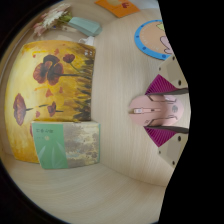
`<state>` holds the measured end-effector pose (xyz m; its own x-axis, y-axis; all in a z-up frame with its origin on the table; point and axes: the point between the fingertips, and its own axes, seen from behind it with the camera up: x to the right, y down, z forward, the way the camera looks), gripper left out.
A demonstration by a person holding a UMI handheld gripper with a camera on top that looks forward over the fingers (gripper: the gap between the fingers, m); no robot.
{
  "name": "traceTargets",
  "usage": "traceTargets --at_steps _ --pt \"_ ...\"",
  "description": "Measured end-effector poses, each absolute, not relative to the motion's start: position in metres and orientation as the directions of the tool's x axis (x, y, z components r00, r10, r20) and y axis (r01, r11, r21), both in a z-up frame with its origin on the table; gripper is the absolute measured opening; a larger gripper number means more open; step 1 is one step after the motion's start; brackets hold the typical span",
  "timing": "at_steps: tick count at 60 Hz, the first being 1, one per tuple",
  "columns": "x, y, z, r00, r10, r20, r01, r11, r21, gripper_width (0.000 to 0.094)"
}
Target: Arrange mouse
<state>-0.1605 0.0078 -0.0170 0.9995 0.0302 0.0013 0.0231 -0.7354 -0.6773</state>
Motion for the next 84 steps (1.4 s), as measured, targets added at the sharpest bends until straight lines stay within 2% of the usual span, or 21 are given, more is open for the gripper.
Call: traceTargets --at_steps 5,8,23,28,33,40,49,56,61,73,78,84 --pt "-0.160 0.003 -0.018 0.999 0.048 -0.009 0.032 -0.778 -0.627 0.0386" --pt "-0.149 0.003 -0.001 0.999 0.041 0.015 0.042 -0.784 -0.619 0.0360" --pt "-0.072 0.039 0.189 0.999 0.005 0.039 0.035 -0.572 -0.820 0.0362" --pt "-0.031 0.037 0.228 0.999 -0.016 0.051 0.035 -0.524 -0.851 0.0362" --pt "0.008 0.031 0.241 0.998 -0.034 0.049 0.026 -0.498 -0.867 0.0361" --pt "0.054 0.011 0.205 0.999 -0.045 0.022 -0.006 -0.543 -0.840 0.0358" --pt "0.089 -0.023 0.124 0.999 -0.043 0.034 -0.002 -0.646 -0.763 0.0359" --pt "0.088 -0.044 0.057 0.999 -0.036 0.013 -0.017 -0.721 -0.693 0.0358" --pt "0.079 -0.056 0.024 1.000 0.000 0.000 0.001 -0.762 -0.648 0.0358" --pt "0.073 -0.077 -0.017 1.000 0.021 0.008 0.022 -0.805 -0.592 0.0373" --pt "0.073 -0.077 -0.014 1.000 0.010 -0.005 0.005 -0.796 -0.606 0.0392" --pt "0.074 -0.075 -0.016 1.000 0.008 -0.007 0.002 -0.792 -0.611 0.0466"
